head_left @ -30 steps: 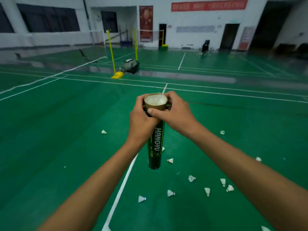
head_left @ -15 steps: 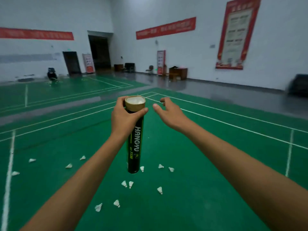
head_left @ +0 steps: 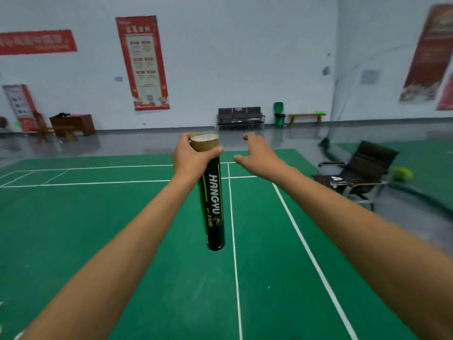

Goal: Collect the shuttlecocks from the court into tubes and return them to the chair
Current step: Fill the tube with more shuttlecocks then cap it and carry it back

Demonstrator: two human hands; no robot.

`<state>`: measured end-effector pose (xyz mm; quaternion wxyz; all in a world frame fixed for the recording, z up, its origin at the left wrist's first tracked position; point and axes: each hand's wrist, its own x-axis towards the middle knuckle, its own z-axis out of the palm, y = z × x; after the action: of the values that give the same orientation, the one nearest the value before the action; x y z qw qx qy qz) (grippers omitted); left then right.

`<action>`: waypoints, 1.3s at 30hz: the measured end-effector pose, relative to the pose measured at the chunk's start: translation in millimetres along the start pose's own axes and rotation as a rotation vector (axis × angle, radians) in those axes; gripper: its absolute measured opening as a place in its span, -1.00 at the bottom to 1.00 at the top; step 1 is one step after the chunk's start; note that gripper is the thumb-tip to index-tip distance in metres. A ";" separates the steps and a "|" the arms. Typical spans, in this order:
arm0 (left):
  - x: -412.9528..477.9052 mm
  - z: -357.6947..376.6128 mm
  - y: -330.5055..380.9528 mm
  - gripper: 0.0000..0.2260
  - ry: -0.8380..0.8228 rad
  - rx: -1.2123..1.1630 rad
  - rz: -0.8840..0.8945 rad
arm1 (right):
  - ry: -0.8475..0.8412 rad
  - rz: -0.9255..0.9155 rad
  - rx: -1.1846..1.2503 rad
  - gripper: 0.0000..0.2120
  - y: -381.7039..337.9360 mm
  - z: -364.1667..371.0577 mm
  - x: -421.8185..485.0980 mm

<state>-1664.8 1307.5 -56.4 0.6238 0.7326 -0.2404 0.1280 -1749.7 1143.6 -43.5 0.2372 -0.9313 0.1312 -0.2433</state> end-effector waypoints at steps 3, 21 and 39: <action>-15.3 106.0 27.8 -0.39 -0.109 -0.053 0.017 | 0.068 0.087 -0.049 -0.35 81.1 -61.5 -16.0; -37.5 561.5 66.8 -0.44 -0.556 -0.198 0.083 | 0.158 0.519 -0.300 -0.44 457.5 -212.1 -29.2; 201.3 874.8 -9.2 -0.43 -0.652 -0.159 0.090 | 0.293 0.630 -0.361 -0.48 727.9 -235.8 254.5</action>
<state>-1587.0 416.3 -131.4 0.5629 0.6727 -0.4686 -0.1046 -1749.5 342.0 -130.8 0.1114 -0.8276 0.4837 -0.2620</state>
